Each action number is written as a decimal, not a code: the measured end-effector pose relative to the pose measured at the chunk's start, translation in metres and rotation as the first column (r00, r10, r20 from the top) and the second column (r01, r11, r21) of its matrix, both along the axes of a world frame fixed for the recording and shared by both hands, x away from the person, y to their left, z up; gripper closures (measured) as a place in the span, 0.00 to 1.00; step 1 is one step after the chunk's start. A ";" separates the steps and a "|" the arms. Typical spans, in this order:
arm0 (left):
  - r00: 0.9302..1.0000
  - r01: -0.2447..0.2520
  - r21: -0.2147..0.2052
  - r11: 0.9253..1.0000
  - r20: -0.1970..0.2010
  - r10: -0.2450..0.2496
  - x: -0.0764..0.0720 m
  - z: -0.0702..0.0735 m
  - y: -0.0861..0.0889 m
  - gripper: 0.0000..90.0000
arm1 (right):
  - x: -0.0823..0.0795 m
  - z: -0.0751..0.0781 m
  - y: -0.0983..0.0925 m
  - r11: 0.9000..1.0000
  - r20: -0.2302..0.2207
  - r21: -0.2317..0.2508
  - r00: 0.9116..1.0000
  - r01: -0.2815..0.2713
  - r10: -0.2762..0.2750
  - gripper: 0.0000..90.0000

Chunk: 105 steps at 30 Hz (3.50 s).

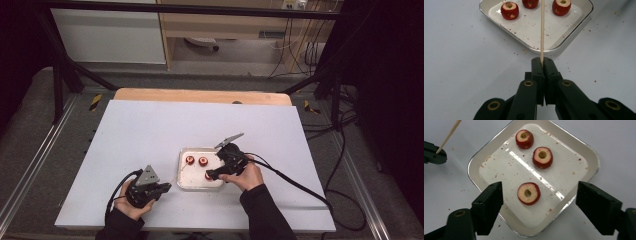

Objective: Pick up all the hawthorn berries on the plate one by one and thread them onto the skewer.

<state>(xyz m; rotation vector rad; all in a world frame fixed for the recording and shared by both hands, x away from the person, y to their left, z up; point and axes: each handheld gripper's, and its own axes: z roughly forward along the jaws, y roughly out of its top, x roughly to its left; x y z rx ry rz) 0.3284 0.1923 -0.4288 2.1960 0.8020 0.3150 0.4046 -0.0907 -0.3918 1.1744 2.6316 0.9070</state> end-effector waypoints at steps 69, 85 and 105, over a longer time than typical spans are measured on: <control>0.998 -0.065 -0.067 0.996 0.001 0.065 -0.003 0.000 -0.006 0.98 | 0.006 0.001 -0.013 0.895 0.024 0.420 0.984 0.150 -0.177 0.67; 0.992 -0.130 -0.156 0.979 -0.032 0.126 0.002 0.003 -0.021 0.98 | 0.001 -0.004 -0.018 0.703 0.117 0.695 0.943 0.146 -0.312 0.67; 0.990 -0.135 -0.255 0.957 -0.070 0.121 0.008 0.016 -0.055 0.98 | -0.001 0.005 -0.019 0.578 0.189 0.811 0.899 0.083 -0.394 0.67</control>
